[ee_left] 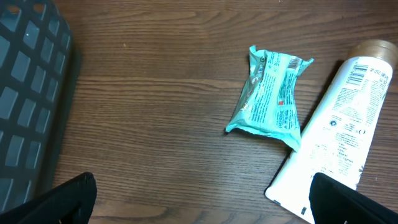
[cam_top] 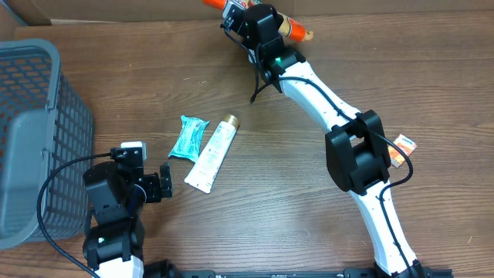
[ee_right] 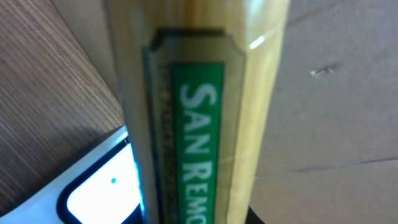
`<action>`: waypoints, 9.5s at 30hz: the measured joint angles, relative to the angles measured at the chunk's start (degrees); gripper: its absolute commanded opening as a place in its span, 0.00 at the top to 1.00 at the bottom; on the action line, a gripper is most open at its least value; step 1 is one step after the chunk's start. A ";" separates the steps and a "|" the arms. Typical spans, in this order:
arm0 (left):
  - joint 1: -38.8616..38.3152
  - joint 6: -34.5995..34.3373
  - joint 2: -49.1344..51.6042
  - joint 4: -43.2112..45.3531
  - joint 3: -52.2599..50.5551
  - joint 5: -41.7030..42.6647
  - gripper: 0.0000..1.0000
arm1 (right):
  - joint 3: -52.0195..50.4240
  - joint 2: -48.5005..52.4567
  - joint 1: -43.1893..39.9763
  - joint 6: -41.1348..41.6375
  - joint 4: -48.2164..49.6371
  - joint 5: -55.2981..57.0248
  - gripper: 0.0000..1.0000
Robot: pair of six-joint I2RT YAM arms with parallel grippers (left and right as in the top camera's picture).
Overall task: Scan the item barcode
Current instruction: 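Carry the spaghetti to the white scanner and hold it there, then carry the spaghetti right and set it beside the tissue pack, then move the right gripper to the white tube and grasp it, then lift the white tube upright with the right gripper, then carry the white tube to the scanner and hold it in front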
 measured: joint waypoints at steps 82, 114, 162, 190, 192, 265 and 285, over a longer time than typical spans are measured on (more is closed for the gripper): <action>0.00 0.00 0.00 0.00 0.00 0.00 0.00 | -48.78 -39.76 -48.83 63.08 -51.80 -50.97 0.13; 0.00 0.00 0.00 0.00 0.00 0.00 0.00 | -41.55 -25.27 4.79 89.90 -15.96 -45.64 0.22; 0.00 0.00 0.00 0.00 0.00 0.00 0.00 | -40.83 -21.75 14.82 90.73 -28.79 -45.57 0.96; 0.00 0.00 0.00 0.00 0.00 -0.02 0.00 | -42.42 -21.88 -7.41 46.71 -50.34 -45.59 0.52; 0.00 0.00 0.00 0.02 0.00 0.00 0.00 | -43.47 -22.29 -7.45 46.51 -50.34 -47.25 0.51; 0.00 0.00 0.00 0.00 0.00 0.00 0.00 | -46.49 -53.53 -10.51 51.54 -49.70 -62.64 0.97; 0.00 0.00 0.00 0.00 0.00 0.00 0.00 | -8.00 -17.20 -3.21 42.47 -29.62 -3.61 0.97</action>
